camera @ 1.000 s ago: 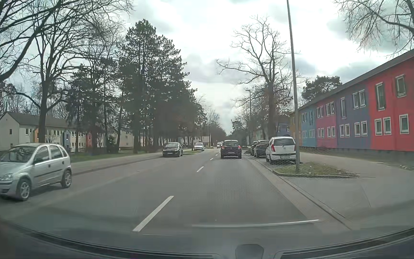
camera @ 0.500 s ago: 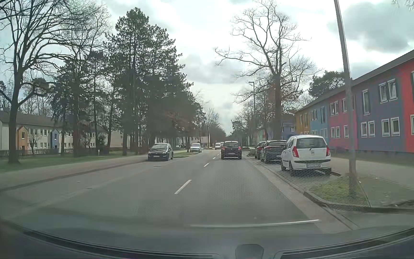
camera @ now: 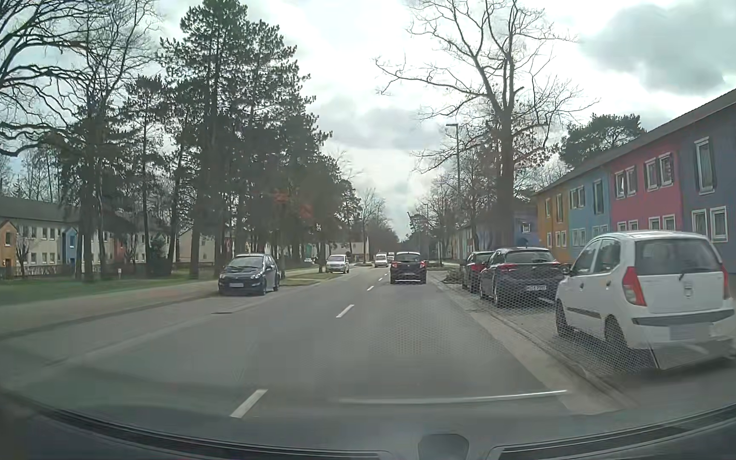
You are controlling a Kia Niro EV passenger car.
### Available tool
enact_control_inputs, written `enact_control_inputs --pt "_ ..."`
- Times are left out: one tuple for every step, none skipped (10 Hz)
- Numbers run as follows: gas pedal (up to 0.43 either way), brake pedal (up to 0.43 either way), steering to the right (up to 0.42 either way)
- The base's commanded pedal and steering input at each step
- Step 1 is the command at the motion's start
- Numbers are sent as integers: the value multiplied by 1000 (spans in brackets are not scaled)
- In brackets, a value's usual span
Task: Follow the waypoints while adhering to traffic rules and regulations
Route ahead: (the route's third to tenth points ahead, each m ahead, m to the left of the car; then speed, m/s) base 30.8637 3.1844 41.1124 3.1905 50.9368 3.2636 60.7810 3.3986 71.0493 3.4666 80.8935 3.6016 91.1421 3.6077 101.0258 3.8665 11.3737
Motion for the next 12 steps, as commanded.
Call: enact_control_inputs --pt "150 0 8" --pt "138 0 5" --pt "138 0 5" --pt "138 0 5" --pt "138 0 5" --pt "138 0 5" --pt "138 0 5" --pt "130 0 5" --pt "130 0 5" --pt "130 0 5" --pt "130 0 5" --pt "130 0 5"
